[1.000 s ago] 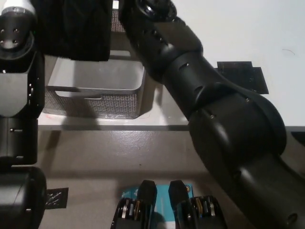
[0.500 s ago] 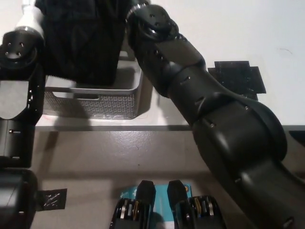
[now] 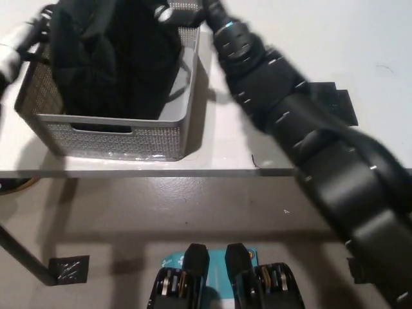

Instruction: Use both hands to pick up a lunch bag on the right hand side and place it into a container on the left hand side

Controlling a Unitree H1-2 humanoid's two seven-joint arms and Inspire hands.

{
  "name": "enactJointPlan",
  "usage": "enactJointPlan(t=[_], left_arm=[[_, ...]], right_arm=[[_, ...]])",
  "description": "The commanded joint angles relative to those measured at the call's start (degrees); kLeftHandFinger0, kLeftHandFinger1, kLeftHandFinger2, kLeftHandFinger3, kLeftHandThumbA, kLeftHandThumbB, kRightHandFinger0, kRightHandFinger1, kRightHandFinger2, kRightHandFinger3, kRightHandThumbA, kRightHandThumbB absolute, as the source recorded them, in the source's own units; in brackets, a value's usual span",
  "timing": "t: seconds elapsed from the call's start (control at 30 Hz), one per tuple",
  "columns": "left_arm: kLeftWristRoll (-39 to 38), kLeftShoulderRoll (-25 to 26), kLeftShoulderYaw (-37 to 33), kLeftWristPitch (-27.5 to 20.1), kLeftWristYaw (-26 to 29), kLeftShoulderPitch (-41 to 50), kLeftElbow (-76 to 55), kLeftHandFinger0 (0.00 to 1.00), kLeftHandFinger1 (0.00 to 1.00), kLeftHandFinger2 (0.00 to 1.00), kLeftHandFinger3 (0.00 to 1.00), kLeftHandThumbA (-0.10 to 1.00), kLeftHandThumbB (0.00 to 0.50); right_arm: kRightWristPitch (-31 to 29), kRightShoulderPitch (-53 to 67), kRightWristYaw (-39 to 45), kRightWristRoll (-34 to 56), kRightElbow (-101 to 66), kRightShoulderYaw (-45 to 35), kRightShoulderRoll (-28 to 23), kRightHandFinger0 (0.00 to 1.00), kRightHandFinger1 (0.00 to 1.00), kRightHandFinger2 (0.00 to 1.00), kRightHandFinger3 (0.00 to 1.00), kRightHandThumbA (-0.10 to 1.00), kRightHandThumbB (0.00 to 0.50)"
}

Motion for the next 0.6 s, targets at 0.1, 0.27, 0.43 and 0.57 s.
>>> enactJointPlan(t=[0.1, 0.27, 0.43, 0.57], left_arm=[[3.8, 9.9, -1.2, -5.6, -6.3, -1.6, -3.3, 1.0, 1.0, 1.0, 1.0, 1.0, 0.288], [8.0, 12.6, -4.0, -8.2, -6.8, 0.5, -7.8, 1.0, 1.0, 1.0, 1.0, 1.0, 0.335], [6.6, 15.4, -2.1, -6.8, -8.8, 5.2, -19.6, 1.0, 1.0, 1.0, 1.0, 1.0, 0.304], [5.6, 16.9, 1.1, -4.8, -8.6, 10.9, -32.4, 0.95, 0.88, 0.95, 1.0, 1.0, 0.252]], right_arm=[[-1.5, -1.9, 0.1, -3.7, -4.5, -1.0, -4.1, 1.0, 1.0, 1.0, 1.0, 0.63, 0.078], [-2.1, -1.1, 1.0, -3.9, -5.7, -1.9, -4.6, 1.0, 1.0, 1.0, 1.0, 0.63, 0.082], [-2.5, -0.1, 2.2, -3.7, -6.2, -3.1, -5.2, 1.0, 1.0, 1.0, 1.0, 0.66, 0.061], [-2.5, 1.1, 3.1, -4.0, -6.6, -3.6, -5.3, 1.0, 1.0, 1.0, 1.0, 0.72, 0.069]])
